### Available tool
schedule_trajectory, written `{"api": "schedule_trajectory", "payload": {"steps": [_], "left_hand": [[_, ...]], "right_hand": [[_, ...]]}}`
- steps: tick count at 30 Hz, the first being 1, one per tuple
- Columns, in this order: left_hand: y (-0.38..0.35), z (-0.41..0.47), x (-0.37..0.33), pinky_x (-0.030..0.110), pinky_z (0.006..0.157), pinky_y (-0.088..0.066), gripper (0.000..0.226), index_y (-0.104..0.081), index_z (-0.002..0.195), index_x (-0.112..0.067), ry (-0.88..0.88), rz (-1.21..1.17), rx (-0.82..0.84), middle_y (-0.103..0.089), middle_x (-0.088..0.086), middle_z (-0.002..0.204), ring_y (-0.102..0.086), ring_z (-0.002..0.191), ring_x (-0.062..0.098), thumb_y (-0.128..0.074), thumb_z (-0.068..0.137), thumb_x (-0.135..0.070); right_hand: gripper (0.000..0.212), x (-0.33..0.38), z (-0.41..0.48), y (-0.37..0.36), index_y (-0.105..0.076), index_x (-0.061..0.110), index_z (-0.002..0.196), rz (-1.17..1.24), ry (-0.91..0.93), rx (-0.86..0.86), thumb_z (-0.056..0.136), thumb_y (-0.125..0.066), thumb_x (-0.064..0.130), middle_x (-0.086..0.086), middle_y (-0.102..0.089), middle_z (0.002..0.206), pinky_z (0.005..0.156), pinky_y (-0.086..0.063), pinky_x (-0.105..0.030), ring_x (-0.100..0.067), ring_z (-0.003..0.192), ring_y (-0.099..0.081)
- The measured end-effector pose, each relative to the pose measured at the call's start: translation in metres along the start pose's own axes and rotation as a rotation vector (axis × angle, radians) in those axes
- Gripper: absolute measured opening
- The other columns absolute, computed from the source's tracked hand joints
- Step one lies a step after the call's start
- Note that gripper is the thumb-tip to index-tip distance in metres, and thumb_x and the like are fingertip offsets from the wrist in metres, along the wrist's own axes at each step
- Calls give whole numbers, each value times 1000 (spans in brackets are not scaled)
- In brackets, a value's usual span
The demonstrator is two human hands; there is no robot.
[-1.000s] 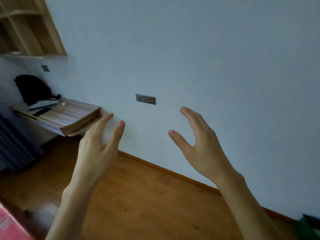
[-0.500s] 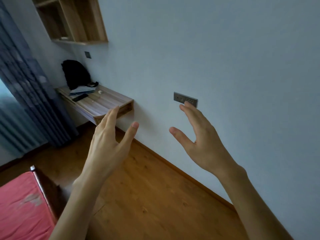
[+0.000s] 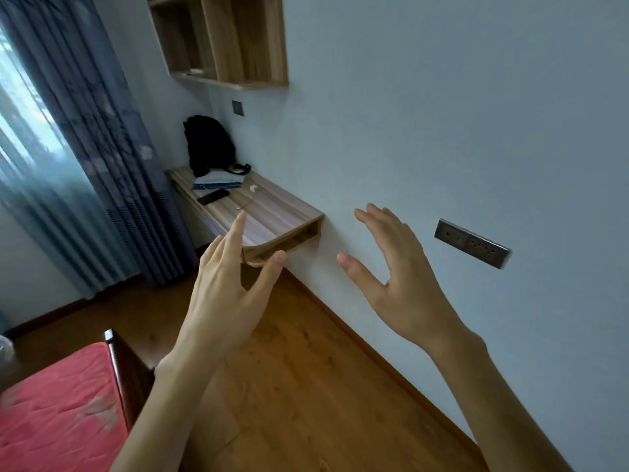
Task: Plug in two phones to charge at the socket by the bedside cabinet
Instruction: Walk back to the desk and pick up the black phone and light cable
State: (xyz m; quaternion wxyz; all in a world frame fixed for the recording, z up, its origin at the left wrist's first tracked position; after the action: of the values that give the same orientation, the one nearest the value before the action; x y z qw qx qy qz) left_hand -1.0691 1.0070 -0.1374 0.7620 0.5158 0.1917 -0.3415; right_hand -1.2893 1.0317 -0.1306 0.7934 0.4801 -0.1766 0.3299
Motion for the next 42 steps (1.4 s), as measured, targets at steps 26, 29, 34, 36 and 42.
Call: {"api": "schedule_trajectory", "payload": {"steps": [26,29,34,36,42], "left_hand": [[0,349,231,26,107,-25,84,-16,160,-28,126,118,-150,-36,-3,161,-30,146,12,-46,91,-64],[5,378,260,28,110,-26,85,-17,159,-28,135,125,-160,-35,-5,161,-26,142,5,-45,90,-68],[10,425,321,34,115,-30,87,-14,160,-30,179,107,-147,-35,-4,162,-30,148,13,-42,88,-72],[17,447,347,39,117,-31,89,-10,160,-30,183,100,-147,-35,-2,162,-32,147,13,-42,89,-71],[52,525,429,39,113,-34,90,-9,160,-29,171,112,-123,-41,-1,159,-42,142,21,-42,87,-71]], "right_hand": [[57,-70,391,-243,-37,29,150,158,154,139,98,-55,45,12,-30,159,115,-20,-20,-2,146,-24],[57,-72,425,-274,-37,27,150,159,160,160,98,-56,43,11,-30,160,116,-23,-25,-4,147,-24],[57,-70,480,-332,-41,21,150,151,183,162,98,-58,39,6,-35,158,119,-29,-35,-8,147,-29],[57,-68,502,-358,-42,21,149,149,180,159,98,-59,38,6,-36,158,119,-29,-35,-7,146,-30],[53,-44,578,-440,-45,17,147,142,141,147,98,-60,32,3,-40,155,118,-30,-37,-10,144,-33]]}}
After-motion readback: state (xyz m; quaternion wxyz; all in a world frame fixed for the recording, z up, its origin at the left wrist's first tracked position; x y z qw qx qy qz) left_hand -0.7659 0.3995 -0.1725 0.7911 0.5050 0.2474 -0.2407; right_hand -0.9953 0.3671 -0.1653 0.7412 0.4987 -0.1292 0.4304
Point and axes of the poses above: each hand's wrist, its own z-axis towards the middle knuckle, its own y-axis out of the back of the hand, x = y × z, the point moved 6 cm from there along z, towards the middle knuckle
